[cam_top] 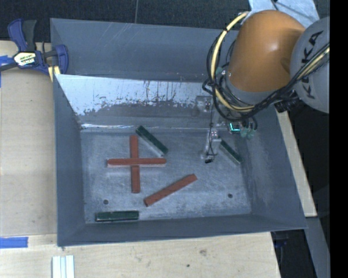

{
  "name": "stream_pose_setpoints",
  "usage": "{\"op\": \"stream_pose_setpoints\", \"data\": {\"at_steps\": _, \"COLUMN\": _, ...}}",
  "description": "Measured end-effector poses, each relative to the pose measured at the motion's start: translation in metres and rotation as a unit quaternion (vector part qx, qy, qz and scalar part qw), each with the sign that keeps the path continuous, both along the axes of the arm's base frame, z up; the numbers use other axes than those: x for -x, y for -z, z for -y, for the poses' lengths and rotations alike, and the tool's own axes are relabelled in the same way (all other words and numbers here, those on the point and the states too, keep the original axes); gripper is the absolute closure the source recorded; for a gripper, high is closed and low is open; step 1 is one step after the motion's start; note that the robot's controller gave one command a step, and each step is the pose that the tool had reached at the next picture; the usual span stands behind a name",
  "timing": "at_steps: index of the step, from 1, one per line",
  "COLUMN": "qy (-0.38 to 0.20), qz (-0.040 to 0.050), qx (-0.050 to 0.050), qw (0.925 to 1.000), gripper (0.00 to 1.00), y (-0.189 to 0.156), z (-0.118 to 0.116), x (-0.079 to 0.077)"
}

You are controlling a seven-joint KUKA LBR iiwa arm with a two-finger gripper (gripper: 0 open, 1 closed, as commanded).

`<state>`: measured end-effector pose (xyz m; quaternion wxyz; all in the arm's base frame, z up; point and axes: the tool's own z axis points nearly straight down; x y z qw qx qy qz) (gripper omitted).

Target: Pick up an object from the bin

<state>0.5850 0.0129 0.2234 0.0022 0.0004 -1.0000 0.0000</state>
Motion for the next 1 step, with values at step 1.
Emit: {"op": "stream_pose_setpoints", "data": {"at_steps": 1, "qy": -0.1, "qz": -0.0001, "qx": 0.0, "qw": 0.9949, "gripper": 0.0, "y": 0.147, "z": -0.0142, "x": 0.024}}
